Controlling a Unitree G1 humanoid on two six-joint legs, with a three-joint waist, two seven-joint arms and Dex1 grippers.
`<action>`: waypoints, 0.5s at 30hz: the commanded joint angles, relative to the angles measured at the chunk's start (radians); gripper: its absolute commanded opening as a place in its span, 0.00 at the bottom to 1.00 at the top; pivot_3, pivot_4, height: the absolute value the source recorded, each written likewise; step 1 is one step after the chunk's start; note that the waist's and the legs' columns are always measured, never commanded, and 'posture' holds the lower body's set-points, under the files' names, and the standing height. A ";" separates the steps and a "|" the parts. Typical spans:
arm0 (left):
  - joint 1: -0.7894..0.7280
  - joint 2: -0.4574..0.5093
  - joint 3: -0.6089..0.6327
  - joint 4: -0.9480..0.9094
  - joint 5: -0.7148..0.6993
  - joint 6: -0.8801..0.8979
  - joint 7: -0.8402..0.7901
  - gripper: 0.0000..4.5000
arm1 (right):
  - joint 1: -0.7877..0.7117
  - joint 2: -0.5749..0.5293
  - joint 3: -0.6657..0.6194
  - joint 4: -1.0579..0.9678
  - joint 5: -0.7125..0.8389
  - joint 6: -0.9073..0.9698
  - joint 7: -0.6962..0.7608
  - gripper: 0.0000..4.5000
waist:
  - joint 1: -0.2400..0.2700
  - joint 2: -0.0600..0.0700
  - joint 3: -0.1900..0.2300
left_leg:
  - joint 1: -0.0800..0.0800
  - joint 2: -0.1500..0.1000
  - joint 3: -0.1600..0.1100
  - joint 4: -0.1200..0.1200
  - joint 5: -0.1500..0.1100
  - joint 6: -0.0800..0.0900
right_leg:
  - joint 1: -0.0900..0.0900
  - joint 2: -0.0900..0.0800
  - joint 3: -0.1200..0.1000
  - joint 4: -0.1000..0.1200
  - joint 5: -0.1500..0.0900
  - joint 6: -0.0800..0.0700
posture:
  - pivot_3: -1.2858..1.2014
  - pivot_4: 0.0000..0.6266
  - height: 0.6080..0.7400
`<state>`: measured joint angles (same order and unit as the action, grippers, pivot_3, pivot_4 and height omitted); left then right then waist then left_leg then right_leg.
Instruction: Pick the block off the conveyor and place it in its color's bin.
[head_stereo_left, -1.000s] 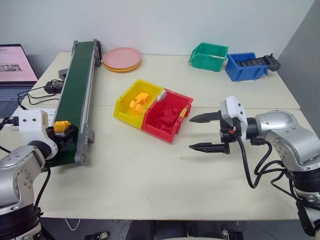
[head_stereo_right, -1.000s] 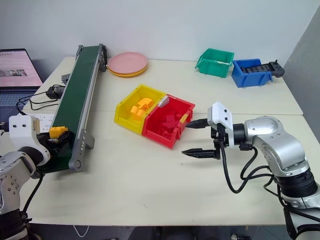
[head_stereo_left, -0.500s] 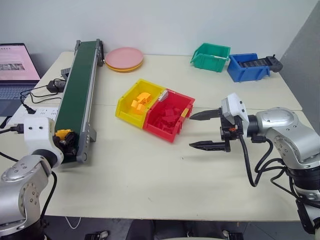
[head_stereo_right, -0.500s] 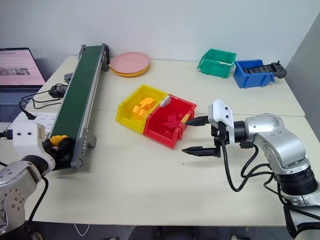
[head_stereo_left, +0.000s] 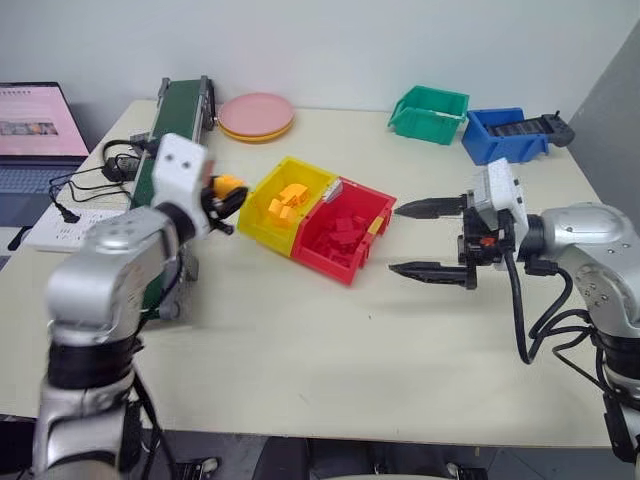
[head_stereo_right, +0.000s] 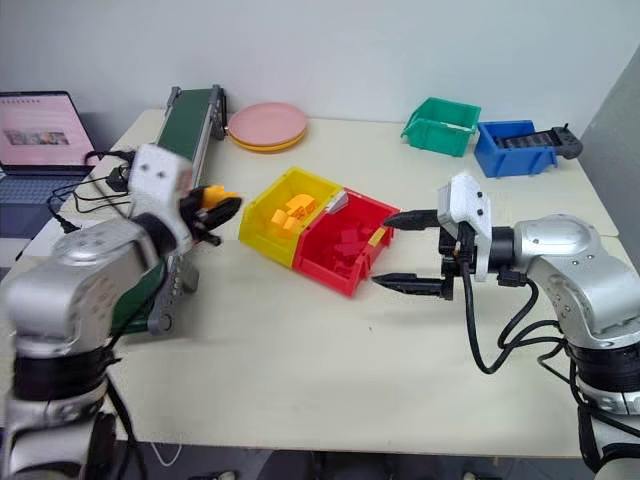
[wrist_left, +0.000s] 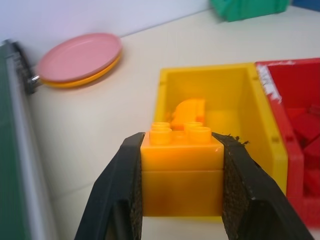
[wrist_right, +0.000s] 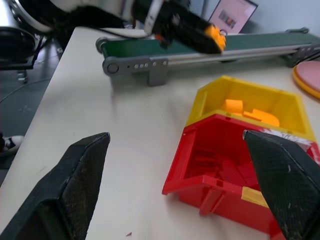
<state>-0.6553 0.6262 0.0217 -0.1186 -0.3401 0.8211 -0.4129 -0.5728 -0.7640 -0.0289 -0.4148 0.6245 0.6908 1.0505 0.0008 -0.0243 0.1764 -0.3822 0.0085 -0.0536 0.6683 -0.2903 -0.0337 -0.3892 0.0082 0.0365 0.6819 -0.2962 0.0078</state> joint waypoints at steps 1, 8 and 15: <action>-0.096 -0.035 -0.063 0.186 0.075 -0.153 -0.061 0.34 | -0.012 0.005 -0.056 -0.065 0.034 0.050 -0.101 1.00 | -0.002 0.000 0.000 | 0.000 0.000 0.000 0.000 0.000 0.000 | 0.000 0.000 0.000 0.000 0.000 0.000 | 0.52 0.24 1.00; -0.196 -0.104 -0.100 0.410 0.146 -0.307 -0.110 0.34 | 0.004 0.008 -0.088 -0.114 0.100 0.101 -0.176 1.00 | -0.009 0.000 0.000 | -0.003 0.001 0.002 0.000 0.000 0.000 | -0.004 0.000 0.001 0.000 0.000 0.000 | 0.52 0.24 1.00; -0.230 -0.121 -0.081 0.489 0.182 -0.372 -0.127 0.50 | 0.022 -0.005 -0.101 -0.134 0.130 0.114 -0.208 1.00 | -0.006 0.000 0.000 | -0.004 0.001 0.002 0.002 0.000 0.000 | -0.005 0.000 0.001 0.001 0.000 0.000 | 0.52 0.24 1.00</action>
<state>-0.8459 0.5050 -0.0830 0.3842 -0.1668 0.4774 -0.5326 -0.5507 -0.7601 -0.0990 -0.5183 0.7309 0.8083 0.8513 -0.0047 -0.0244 0.1765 -0.3867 0.0090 -0.0518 0.6710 -0.2904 -0.0333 -0.3938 0.0083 0.0377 0.6833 -0.2961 0.0080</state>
